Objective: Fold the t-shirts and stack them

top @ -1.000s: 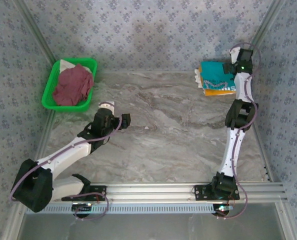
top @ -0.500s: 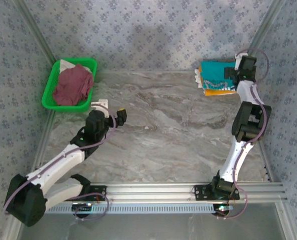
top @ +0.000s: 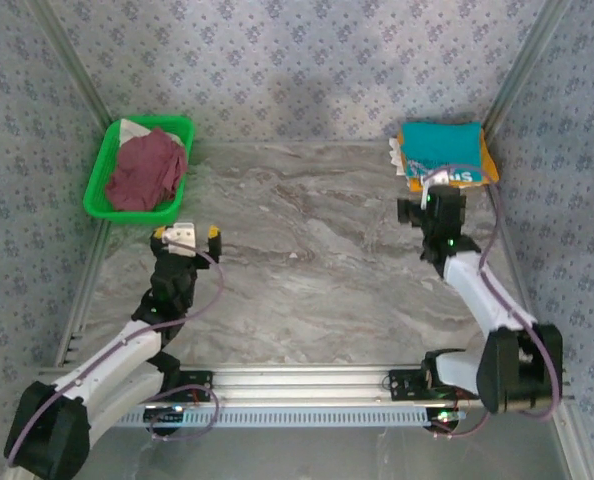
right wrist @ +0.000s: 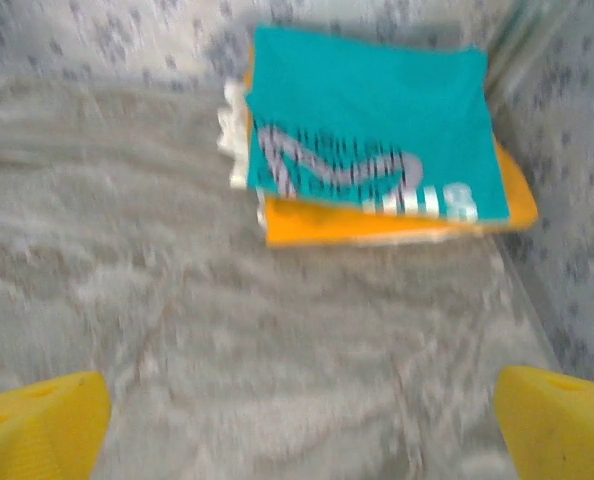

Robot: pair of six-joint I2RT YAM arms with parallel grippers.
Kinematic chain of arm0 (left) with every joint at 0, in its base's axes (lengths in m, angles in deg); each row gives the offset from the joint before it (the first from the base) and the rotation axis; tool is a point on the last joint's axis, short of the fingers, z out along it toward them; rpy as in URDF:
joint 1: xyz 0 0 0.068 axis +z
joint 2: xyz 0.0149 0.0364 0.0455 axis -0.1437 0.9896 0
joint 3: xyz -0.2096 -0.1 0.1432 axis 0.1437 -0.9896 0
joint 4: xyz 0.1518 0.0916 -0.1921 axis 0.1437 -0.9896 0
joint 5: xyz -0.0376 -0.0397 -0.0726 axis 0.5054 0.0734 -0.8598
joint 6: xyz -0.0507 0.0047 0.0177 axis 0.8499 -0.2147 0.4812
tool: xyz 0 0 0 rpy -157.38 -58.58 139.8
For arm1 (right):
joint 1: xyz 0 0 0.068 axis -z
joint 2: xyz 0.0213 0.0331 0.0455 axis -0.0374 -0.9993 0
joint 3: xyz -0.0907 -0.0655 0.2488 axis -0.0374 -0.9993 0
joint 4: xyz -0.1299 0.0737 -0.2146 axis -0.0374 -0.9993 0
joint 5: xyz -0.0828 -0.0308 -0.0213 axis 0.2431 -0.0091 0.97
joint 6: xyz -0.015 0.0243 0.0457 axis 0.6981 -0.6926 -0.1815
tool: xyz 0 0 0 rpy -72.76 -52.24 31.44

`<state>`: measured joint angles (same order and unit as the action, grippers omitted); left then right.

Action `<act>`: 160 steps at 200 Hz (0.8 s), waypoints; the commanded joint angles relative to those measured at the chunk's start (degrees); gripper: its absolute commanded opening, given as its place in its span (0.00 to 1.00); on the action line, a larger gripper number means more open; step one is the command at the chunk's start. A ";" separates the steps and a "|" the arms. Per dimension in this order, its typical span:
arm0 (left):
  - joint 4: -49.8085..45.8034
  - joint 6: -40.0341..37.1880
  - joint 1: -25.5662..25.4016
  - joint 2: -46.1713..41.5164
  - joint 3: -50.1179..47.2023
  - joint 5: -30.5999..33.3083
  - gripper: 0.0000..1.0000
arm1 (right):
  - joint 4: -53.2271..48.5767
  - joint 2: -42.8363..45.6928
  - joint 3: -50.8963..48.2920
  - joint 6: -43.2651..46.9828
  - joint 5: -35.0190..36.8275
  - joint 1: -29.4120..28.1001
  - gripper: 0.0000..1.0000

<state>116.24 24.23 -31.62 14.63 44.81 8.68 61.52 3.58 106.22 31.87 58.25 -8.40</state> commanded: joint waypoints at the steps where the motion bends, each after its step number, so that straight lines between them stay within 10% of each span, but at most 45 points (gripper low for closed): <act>1: 7.49 1.08 7.65 3.26 -2.63 0.87 1.00 | 7.90 5.49 -10.04 -1.52 4.05 0.12 1.00; 92: 27.00 5.26 22.34 34.83 1.09 -10.51 1.00 | 37.25 -7.60 -22.35 -4.92 -5.26 3.23 1.00; 136: 47.38 -0.12 20.25 42.58 -5.51 -17.44 0.99 | 43.31 -6.16 -26.02 -2.85 -11.94 5.02 1.00; 160: 32.65 -2.22 18.82 39.92 0.09 -17.75 1.00 | 42.57 -6.46 -25.55 -3.88 -14.07 6.83 1.00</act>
<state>151.71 25.04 -11.77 56.38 40.52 -6.01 100.54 -3.18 80.82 27.87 48.31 -2.98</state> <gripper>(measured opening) 0.994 0.998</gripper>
